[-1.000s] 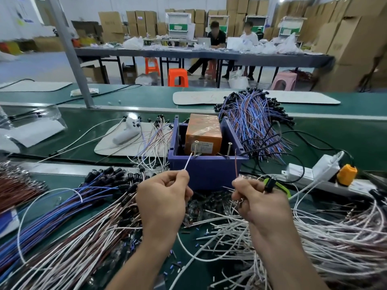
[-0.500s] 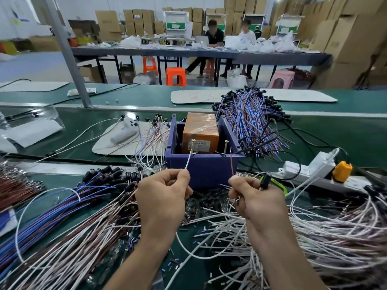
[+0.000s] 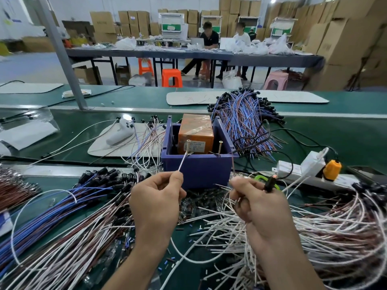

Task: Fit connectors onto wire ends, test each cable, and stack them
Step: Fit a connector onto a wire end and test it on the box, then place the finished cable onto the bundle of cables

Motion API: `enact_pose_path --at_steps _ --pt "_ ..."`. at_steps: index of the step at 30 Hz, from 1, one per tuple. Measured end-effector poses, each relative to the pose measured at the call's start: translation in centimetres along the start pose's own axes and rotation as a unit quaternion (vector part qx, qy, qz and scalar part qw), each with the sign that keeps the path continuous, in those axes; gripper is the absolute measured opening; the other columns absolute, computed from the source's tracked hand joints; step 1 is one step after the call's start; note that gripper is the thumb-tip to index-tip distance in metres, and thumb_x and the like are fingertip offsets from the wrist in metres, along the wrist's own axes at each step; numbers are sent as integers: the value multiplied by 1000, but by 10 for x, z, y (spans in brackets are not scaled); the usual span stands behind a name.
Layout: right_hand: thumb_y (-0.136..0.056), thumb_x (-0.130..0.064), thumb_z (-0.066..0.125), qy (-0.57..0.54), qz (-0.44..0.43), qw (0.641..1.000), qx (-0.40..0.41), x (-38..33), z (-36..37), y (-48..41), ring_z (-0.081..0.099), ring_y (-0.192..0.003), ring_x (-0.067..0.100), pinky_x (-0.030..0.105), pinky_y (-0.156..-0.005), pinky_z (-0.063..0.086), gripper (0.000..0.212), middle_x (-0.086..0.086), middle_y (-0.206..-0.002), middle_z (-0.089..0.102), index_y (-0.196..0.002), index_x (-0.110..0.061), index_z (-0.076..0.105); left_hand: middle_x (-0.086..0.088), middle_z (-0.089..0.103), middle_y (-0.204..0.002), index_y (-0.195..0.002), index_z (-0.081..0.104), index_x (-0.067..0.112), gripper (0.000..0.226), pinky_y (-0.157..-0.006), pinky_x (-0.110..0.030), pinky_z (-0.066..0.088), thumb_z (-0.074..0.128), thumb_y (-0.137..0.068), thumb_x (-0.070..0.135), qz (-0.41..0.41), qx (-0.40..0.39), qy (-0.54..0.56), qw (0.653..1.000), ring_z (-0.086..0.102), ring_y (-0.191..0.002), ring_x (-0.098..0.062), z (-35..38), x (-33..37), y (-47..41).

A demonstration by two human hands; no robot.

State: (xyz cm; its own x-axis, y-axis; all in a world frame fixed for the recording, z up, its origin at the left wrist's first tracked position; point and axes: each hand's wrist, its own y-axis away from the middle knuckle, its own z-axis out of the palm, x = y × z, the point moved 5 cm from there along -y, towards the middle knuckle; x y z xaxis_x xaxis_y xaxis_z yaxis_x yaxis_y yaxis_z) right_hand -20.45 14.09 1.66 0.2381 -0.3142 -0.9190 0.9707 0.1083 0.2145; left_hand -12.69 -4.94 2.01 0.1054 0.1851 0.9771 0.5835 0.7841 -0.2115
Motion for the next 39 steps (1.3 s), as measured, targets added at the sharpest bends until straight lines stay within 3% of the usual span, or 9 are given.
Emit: enact_pose_path --at_steps 6,10,14,19,22,27,32,37,39 --pt "-85 -6 76 117 18 988 -95 -9 -6 31 35 -36 9 20 -39 30 21 15 -61 64 -65 -12 72 0 79 -78 -80 84 28 14 -66 -16 54 88 -67 32 -98 -177 114 973 75 -75 -11 25 12 28" --pt "-86 -9 78 163 23 978 -125 -25 -24 48 41 -36 6 18 -40 31 20 14 -62 64 -66 -12 72 4 55 -50 -86 84 19 34 -50 -13 40 82 -60 41 -125 -323 101 933 44 -47 -9 50 23 57" --pt "-99 -15 63 156 24 984 -85 -41 -50 57 38 -38 9 19 -41 30 32 18 -74 73 -72 -3 76 2 47 -49 -79 82 14 4 -50 -19 37 81 -78 18 -150 -328 78 930 36 -48 -11 66 25 65" --pt "-107 -31 47 -18 -33 999 16 -81 -99 49 71 -70 24 29 -61 59 47 23 -93 76 -95 5 74 -2 59 -58 -72 80 9 14 -46 -20 41 76 -86 9 -218 -292 90 927 49 -48 -12 86 21 71" --pt "-105 -39 49 115 -79 989 55 -113 -126 35 73 -82 20 38 -78 57 53 12 -86 79 -75 -6 77 -4 69 -64 -71 80 12 17 -52 -24 44 75 -88 11 -220 -290 82 928 62 -52 -12 98 24 78" --pt "-100 -47 56 504 -113 850 104 -159 -161 5 59 -50 8 30 -62 41 57 -8 -50 66 -57 -16 77 -7 77 -73 -66 81 24 15 -58 -29 43 84 -80 18 -189 -263 57 944 66 -54 -13 103 26 80" --pt "-86 -41 75 748 -87 638 162 -173 -180 -27 55 -59 15 24 -47 34 39 1 -65 60 -64 -12 60 9 75 -65 -71 76 51 26 -69 -38 61 86 -79 28 -106 -187 -116 970 72 -67 -16 92 15 69" --pt "-78 -41 85 770 -98 605 178 -169 -187 -40 53 -60 18 31 -61 44 42 3 -68 56 -70 -14 54 26 70 -65 -79 73 60 22 -75 -40 61 90 -70 49 -92 -185 -195 959 70 -76 -10 82 7 72" --pt "-78 -49 84 782 -89 597 153 -164 -187 -41 52 -62 19 32 -63 41 48 1 -70 53 -75 -13 53 20 71 -67 -106 73 55 42 -72 -38 58 90 -68 54 -74 -174 -205 960 68 -74 -9 80 5 75"
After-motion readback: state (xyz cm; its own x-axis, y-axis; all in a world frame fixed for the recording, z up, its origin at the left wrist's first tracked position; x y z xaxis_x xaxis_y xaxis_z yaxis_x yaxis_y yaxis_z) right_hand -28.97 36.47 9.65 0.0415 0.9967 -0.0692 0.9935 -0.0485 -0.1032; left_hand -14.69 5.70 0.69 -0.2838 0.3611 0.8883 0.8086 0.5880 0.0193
